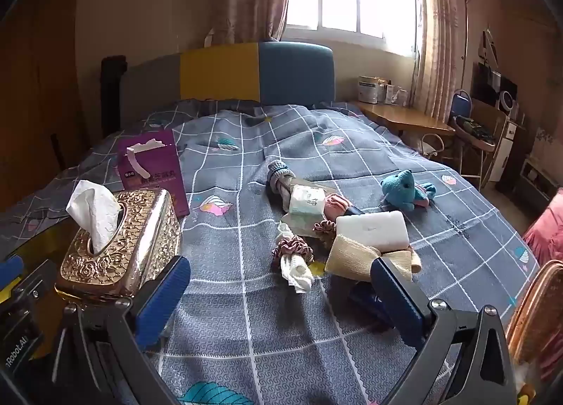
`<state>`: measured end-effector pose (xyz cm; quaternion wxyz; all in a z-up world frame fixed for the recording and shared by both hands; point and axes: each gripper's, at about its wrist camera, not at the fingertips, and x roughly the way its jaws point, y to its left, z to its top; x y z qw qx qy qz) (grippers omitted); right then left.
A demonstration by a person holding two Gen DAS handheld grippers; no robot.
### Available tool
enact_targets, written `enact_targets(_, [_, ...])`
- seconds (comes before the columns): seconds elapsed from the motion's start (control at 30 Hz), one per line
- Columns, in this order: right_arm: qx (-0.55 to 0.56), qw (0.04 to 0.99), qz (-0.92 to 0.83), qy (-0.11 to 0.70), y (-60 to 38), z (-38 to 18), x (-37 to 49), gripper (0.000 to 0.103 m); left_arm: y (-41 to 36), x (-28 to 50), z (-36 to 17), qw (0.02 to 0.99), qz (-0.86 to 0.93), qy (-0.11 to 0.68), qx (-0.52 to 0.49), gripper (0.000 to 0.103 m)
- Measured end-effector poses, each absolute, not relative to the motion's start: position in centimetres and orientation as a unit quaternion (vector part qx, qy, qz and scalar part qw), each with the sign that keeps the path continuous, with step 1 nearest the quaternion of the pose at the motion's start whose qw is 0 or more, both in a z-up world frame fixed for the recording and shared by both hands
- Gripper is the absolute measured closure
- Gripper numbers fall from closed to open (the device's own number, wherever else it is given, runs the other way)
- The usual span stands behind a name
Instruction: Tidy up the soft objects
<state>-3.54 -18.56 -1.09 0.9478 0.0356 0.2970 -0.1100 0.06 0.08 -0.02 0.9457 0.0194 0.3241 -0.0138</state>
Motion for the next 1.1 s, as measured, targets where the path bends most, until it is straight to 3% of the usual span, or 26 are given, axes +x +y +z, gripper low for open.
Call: enact_targets(1.1, [0.026,0.954,-0.099,0.282,-18.4,-0.8,-3.3,0.000,2.2,-0.6,-0.4,0.943,0.031,0.331,0.019,0.047])
